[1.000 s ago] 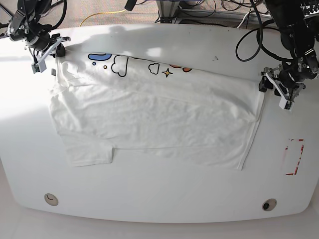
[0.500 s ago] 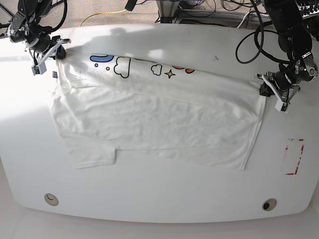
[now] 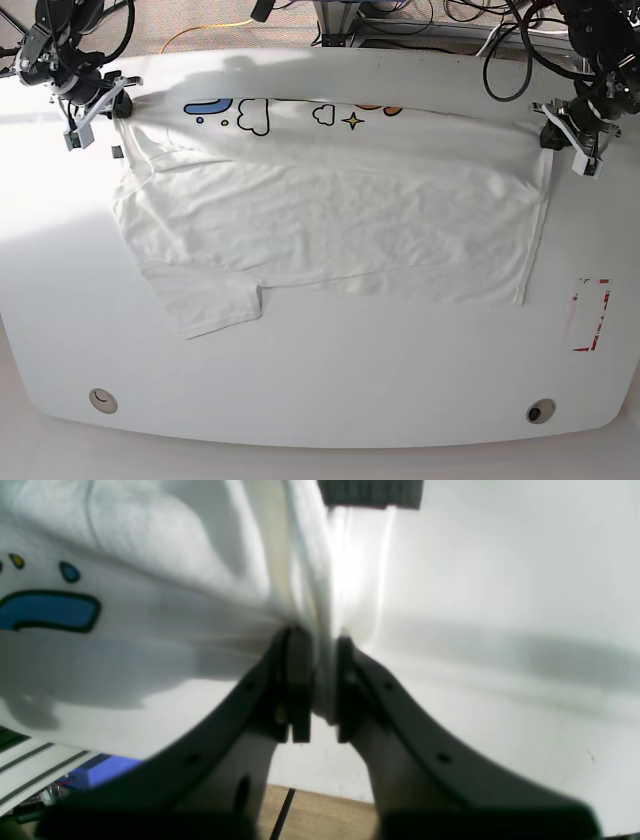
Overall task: Fold the T-shirt properly
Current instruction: 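Pull the held edge taut with both grippers to smooth the shirt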
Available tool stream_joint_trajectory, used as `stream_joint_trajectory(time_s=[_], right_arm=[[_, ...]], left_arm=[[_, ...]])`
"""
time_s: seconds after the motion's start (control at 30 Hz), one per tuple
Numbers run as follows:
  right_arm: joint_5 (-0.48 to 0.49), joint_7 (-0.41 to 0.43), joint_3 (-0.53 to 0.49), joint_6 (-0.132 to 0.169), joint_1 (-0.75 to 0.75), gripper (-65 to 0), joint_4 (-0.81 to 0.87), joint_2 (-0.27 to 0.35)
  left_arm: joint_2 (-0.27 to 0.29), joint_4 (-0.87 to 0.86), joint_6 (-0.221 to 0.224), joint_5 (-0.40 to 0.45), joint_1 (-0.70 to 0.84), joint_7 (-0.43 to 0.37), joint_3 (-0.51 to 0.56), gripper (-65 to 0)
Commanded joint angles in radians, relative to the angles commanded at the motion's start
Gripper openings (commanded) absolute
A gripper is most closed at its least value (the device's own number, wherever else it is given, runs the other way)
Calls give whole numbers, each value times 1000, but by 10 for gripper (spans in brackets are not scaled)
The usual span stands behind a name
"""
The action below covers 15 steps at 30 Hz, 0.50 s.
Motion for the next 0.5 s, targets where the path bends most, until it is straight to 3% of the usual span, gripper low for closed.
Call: stream_joint_trajectory(time_s=[0.27,0.43,0.5], right_arm=[[2,-3,0,0,-64,-590,3,2],[5,-3,2,0,-97,-580,3,-5],[5,-3,6,0,-97,-525,3,-5]], left_arm=[[-3,48,0,0,127,2,-26,-628],[5,127,0,-3,199,2,-35,-533],[5,129,0,-3,203,2,-31,-510]])
